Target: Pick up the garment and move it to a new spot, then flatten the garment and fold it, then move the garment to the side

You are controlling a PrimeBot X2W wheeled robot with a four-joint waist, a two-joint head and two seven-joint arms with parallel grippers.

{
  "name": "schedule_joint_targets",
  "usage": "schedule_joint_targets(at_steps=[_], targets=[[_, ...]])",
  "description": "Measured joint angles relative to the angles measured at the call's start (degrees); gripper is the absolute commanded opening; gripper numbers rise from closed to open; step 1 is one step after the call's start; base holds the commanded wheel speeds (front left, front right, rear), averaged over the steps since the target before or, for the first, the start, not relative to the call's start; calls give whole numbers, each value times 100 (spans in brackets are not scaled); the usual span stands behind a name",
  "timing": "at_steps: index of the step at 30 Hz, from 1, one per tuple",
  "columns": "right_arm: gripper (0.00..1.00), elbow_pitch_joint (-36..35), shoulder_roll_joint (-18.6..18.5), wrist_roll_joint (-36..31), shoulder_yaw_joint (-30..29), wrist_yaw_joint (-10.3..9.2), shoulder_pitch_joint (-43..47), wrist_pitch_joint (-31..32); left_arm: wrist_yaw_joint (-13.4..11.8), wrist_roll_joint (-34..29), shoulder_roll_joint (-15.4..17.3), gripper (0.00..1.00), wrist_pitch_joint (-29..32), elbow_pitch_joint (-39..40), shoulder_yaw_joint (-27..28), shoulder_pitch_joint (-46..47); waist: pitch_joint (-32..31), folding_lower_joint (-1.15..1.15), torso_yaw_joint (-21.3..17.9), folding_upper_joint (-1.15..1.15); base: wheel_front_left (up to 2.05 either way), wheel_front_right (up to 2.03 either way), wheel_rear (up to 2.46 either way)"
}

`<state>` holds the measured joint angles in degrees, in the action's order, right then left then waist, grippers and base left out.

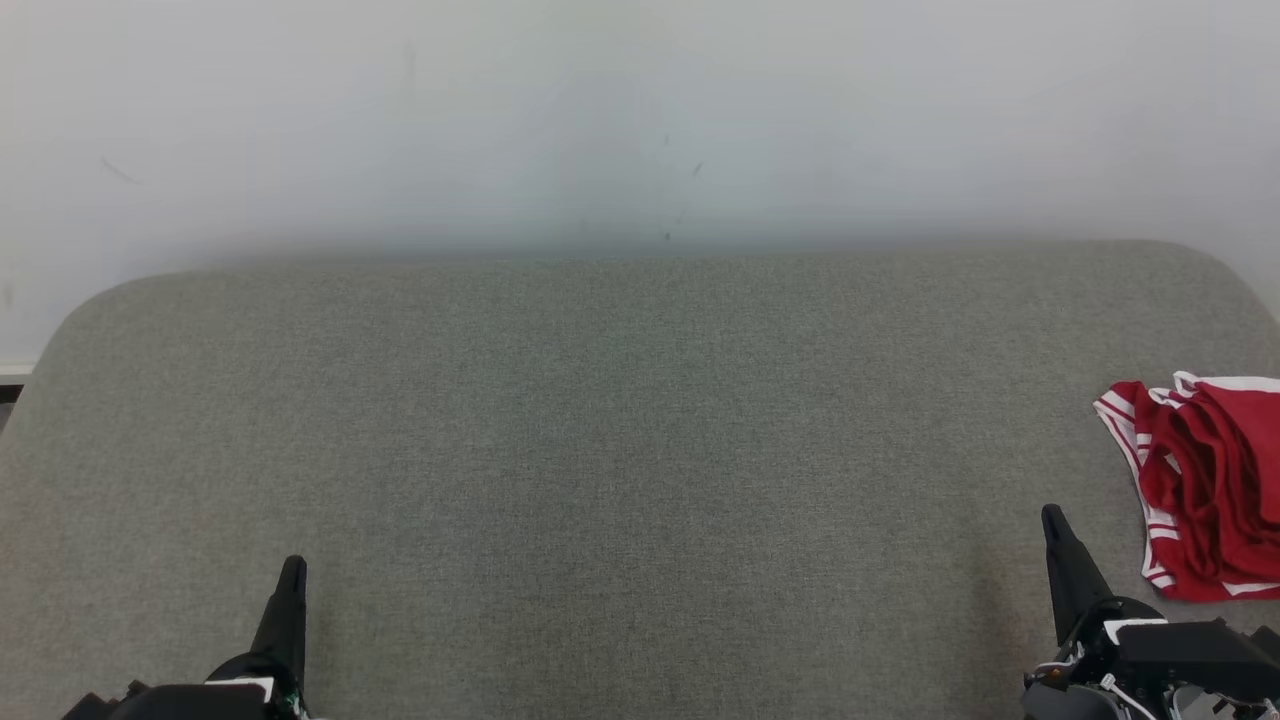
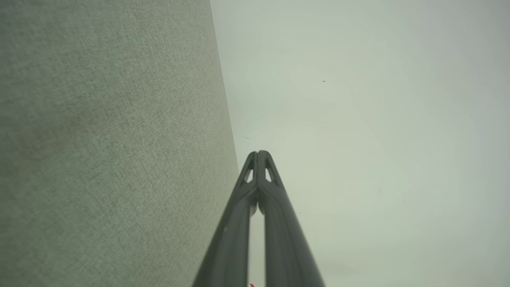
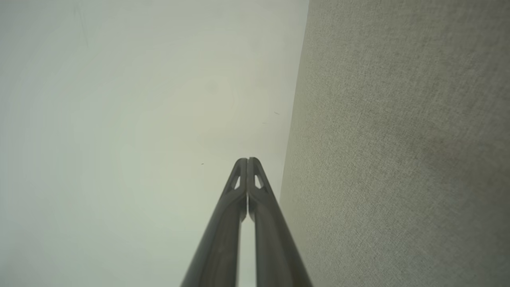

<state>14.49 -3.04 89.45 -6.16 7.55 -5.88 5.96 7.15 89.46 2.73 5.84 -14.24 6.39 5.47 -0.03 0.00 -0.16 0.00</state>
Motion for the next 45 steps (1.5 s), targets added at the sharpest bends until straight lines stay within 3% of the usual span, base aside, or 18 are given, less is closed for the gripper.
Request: schedule_joint_targets(at_steps=[8, 45], targets=[[0, -48, 9, 293, -40, 0, -9, 60, 27, 281, 2, 0, 80, 10, 5, 46, 21, 0, 16, 0, 0, 0, 0], [0, -49, 13, 292, -43, 0, -12, 60, 27, 282, 4, 0, 80, 11, 8, 50, 21, 0, 16, 0, 0, 0, 0]])
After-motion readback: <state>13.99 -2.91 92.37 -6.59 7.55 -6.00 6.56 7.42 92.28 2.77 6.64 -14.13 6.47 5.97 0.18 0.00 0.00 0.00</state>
